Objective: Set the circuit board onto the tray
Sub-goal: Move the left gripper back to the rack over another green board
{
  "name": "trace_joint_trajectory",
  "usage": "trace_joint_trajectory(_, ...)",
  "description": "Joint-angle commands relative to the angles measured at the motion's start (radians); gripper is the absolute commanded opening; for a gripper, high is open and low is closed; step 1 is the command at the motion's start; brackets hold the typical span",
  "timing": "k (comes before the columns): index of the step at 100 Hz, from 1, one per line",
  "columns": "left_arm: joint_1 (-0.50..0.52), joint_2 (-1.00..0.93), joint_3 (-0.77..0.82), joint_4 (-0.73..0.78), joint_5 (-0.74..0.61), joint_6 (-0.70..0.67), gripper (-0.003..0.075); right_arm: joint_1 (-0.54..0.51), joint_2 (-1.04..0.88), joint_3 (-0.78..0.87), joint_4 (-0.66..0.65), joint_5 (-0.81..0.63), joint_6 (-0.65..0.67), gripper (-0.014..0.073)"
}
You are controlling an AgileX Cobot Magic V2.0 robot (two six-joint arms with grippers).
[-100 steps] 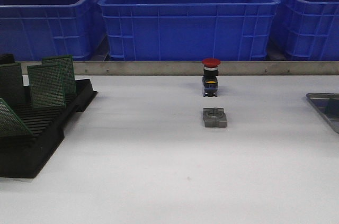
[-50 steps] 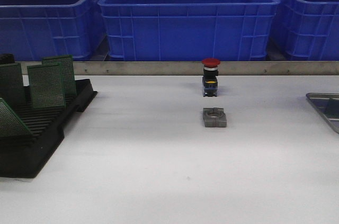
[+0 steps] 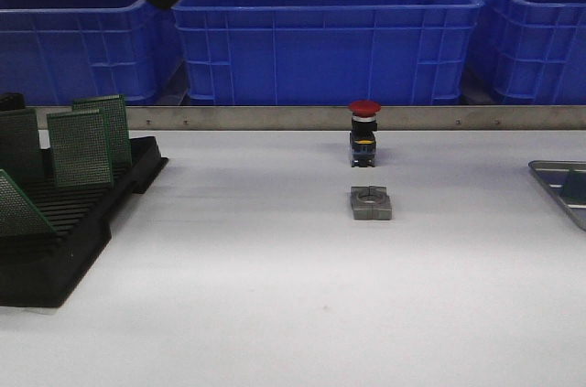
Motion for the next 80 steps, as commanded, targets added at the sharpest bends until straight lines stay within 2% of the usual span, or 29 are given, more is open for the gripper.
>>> trace_joint_trajectory(1, 0.041, -0.045, -0.034, 0.013, -0.015, -0.017, 0.0473, 0.001, -0.052, -0.021, 0.033, 0.025, -0.018, 0.0477)
trace_joint_trajectory(29, 0.136, -0.039, -0.034, 0.151, -0.015, 0.003, 0.0473, 0.001, -0.061, -0.021, 0.041, 0.048, -0.018, 0.0477)
trace_joint_trajectory(43, 0.149, -0.012, -0.034, 0.204, -0.018, 0.018, 0.0473, 0.009, -0.061, -0.021, 0.041, 0.05, -0.018, 0.0477)
trace_joint_trajectory(66, 0.149, 0.067, -0.034, 0.208, -0.039, 0.116, 0.0473, 0.009, -0.061, -0.021, 0.042, 0.052, -0.02, 0.0477)
trace_joint_trajectory(80, 0.149, 0.115, -0.034, 0.284, -0.077, 0.135, 0.0473, 0.009, -0.061, -0.021, 0.042, 0.052, -0.029, 0.0477)
